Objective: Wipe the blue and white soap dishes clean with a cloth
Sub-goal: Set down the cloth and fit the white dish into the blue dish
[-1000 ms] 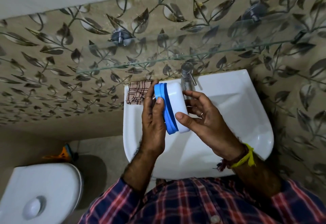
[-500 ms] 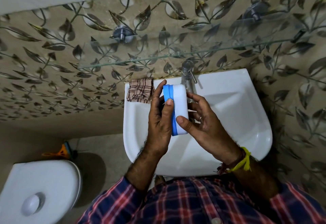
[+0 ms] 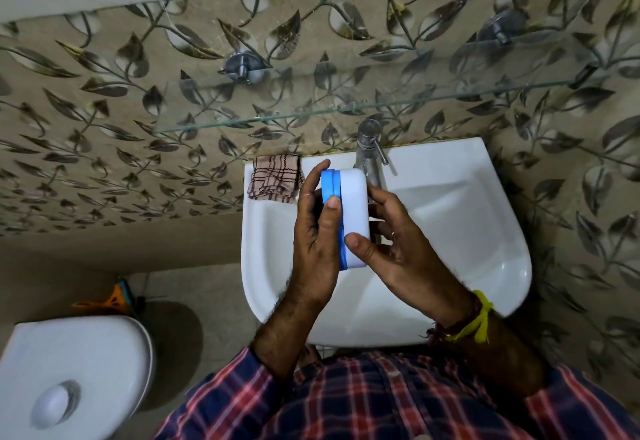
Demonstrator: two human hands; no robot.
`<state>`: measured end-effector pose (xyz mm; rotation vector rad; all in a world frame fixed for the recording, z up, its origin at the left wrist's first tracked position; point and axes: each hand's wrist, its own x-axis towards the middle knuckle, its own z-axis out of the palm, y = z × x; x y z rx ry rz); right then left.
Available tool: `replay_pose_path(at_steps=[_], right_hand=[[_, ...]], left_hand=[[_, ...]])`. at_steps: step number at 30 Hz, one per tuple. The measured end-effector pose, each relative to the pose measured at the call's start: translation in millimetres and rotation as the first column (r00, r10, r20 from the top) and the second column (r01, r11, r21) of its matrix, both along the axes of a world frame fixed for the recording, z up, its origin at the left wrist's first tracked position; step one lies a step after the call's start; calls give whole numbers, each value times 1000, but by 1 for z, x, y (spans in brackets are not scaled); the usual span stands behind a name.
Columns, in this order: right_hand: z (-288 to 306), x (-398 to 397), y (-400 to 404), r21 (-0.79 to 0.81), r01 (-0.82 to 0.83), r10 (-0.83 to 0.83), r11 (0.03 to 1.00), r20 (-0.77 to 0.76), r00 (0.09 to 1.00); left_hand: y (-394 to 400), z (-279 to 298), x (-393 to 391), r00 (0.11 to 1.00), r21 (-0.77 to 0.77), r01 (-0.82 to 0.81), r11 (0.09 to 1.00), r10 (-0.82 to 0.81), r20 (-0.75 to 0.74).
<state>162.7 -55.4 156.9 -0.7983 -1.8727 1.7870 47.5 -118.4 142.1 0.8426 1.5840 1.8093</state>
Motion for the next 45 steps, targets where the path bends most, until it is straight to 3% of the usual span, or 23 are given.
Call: replay_pose_path(at_steps=[5, 10, 13, 16, 21, 25, 28, 36, 40, 45], right_hand=[[-4, -3, -3, 90, -43, 34, 995, 99, 995], [-8, -11, -7, 173, -64, 30, 983, 190, 981], [-5, -15, -3, 215, -44, 5, 976, 180, 984], [3, -17, 8, 236, -57, 19, 970, 162, 987], [11, -10, 15, 122, 20, -19, 992, -5, 1000], [21, 2, 21, 281, 148, -132, 948, -77, 988], [44, 3, 39, 501, 230, -161, 834, -177, 971], [90, -19, 94, 636, 234, -68, 735, -275, 959], [95, -37, 129, 723, 151, -57, 674, -153, 987], [84, -61, 148, 791, 76, -81, 607, -34, 996]], left_hand=[[1, 5, -2, 997, -34, 38, 999, -41, -71], [1, 2, 2, 997, -8, 61, 998, -61, 47], [7, 6, 6, 981, -31, 112, 993, -106, 165], [14, 10, 5, 977, -34, 131, 991, -123, 173], [23, 13, -5, 975, 102, -31, 994, 8, 224], [17, 29, -9, 995, 207, -73, 976, 57, 81], [23, 57, -21, 987, 263, -73, 962, 107, -117], [51, 103, -67, 803, 257, -106, 961, 235, -548], [62, 100, -98, 711, 120, -121, 985, 170, -682], [83, 80, -114, 697, 21, -156, 988, 125, -706]])
